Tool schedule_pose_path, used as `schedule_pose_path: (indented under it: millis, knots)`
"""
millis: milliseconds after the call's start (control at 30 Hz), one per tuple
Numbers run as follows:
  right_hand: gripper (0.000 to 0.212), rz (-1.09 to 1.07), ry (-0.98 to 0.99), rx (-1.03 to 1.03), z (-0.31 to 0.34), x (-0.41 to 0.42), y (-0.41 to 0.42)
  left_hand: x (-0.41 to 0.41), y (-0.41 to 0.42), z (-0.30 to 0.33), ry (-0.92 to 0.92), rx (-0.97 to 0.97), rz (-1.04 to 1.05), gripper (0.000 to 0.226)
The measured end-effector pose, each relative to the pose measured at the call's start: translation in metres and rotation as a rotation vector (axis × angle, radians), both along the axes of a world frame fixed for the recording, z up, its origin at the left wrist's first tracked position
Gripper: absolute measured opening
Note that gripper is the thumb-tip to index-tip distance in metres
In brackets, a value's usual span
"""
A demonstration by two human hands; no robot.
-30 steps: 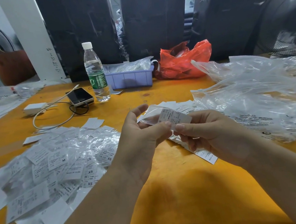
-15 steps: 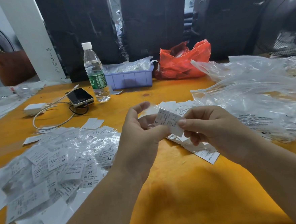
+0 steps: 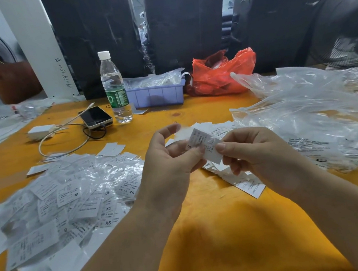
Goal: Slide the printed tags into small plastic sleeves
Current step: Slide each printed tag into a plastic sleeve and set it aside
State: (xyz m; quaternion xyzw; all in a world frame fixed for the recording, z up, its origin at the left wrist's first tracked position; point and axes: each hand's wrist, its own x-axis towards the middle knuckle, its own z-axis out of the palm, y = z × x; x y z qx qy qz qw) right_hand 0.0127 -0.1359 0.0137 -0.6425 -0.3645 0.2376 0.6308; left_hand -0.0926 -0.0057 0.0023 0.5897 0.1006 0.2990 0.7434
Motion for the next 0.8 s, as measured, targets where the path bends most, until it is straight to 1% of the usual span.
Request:
schedule_pose_path:
  millis: [200,267,367,433,567,633,700,733,800]
  knots:
    - [0.017,0.004,-0.018,0.014,-0.0003,-0.0011,0.0001,-0.0002,-0.0011,0.0003,-0.018,-0.029,-0.019,0.047]
    - [0.018,-0.009,-0.064,0.015,-0.0003,-0.0016,-0.0001,-0.0013,-0.0012,0.0002,-0.002,0.031,-0.027,0.049]
    - [0.025,-0.044,-0.125,0.017,-0.001,-0.0012,-0.0007,-0.003,-0.0034,0.0005,0.026,0.174,-0.033,0.052]
    - [0.028,-0.048,-0.139,0.027,-0.0011,-0.0004,-0.0012,-0.0034,-0.0047,0.0012,0.03,0.197,-0.043,0.053]
    - [0.033,0.019,-0.045,0.038,-0.0004,0.003,-0.0018,-0.0037,-0.0046,0.0024,0.04,0.189,-0.05,0.052]
    - [0.028,0.055,-0.024,0.046,0.0,0.0036,-0.0025,-0.0038,-0.0045,0.0026,0.052,0.184,-0.068,0.05]
    - [0.02,0.057,-0.066,0.051,0.001,0.0028,-0.0033,-0.0041,-0.0046,0.0026,0.078,0.169,-0.078,0.048]
    - [0.022,0.044,-0.09,0.05,0.0015,0.0025,-0.0035,-0.0043,-0.0044,0.0025,0.091,0.156,-0.08,0.045]
    - [0.034,0.004,-0.123,0.051,0.0026,0.0028,-0.0042,-0.0048,-0.0033,0.0026,0.113,0.136,-0.077,0.039]
